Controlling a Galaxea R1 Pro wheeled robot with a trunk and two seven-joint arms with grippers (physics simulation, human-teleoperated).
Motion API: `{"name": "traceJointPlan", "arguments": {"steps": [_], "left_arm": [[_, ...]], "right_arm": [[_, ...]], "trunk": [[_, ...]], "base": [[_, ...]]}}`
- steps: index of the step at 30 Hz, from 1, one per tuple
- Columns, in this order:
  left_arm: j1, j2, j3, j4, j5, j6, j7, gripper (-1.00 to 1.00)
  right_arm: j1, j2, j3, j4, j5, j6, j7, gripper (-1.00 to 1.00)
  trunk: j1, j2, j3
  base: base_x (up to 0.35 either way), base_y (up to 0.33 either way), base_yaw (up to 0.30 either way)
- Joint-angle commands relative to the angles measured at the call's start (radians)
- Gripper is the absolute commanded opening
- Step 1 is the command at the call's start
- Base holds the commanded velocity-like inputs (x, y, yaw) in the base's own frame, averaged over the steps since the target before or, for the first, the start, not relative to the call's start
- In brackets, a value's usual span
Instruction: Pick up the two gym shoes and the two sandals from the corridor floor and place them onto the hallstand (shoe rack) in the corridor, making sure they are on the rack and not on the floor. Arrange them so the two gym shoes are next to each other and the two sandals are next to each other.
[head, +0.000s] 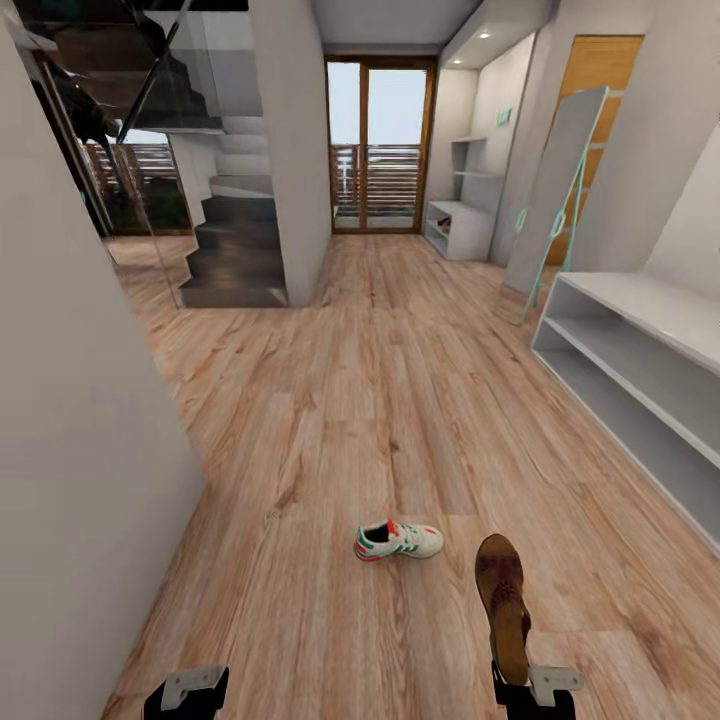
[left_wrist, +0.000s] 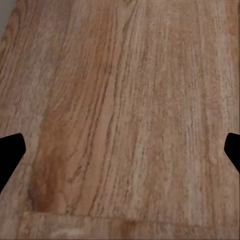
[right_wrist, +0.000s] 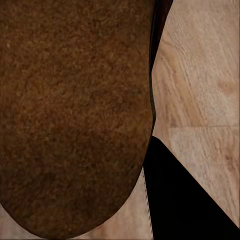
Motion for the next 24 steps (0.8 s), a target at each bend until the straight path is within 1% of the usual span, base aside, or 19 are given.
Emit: {"name": "traceJointPlan", "arguments": {"steps": [1,6,9,24], "left_arm": [[-0.001,-0.001,0.009,0.001,-0.005,-0.003,-0.008,1.0],[-0.001,-0.001,0.009,0.001,-0.005,-0.003,-0.008,1.0],[-0.001,-0.001,0.009,0.001,-0.005,-0.003,-0.008,1.0],[-0.001,0.0,0.008,0.001,-0.005,-0.003,-0.008,1.0]], "right_arm": [[-0.001,0.0,-0.006,0.001,0.003,-0.003,0.0,-1.0],[-0.001,0.001,-0.005,0.002,0.003,-0.003,0.0,-1.0],[-0.001,0.001,-0.005,0.002,0.003,-0.003,0.001,-1.0],[-0.001,0.001,-0.004,0.004,0.004,-0.003,0.0,-1.0]], "trunk": [[0.0,0.0,-0.001],[0.0,0.0,0.001],[0.0,0.0,0.002],[0.0,0.0,0.008]], "base": [[0.32,0.0,-0.166],[0.266,0.0,-0.213],[0.132,0.0,-0.244],[0.018,0.0,-0.255]]}}
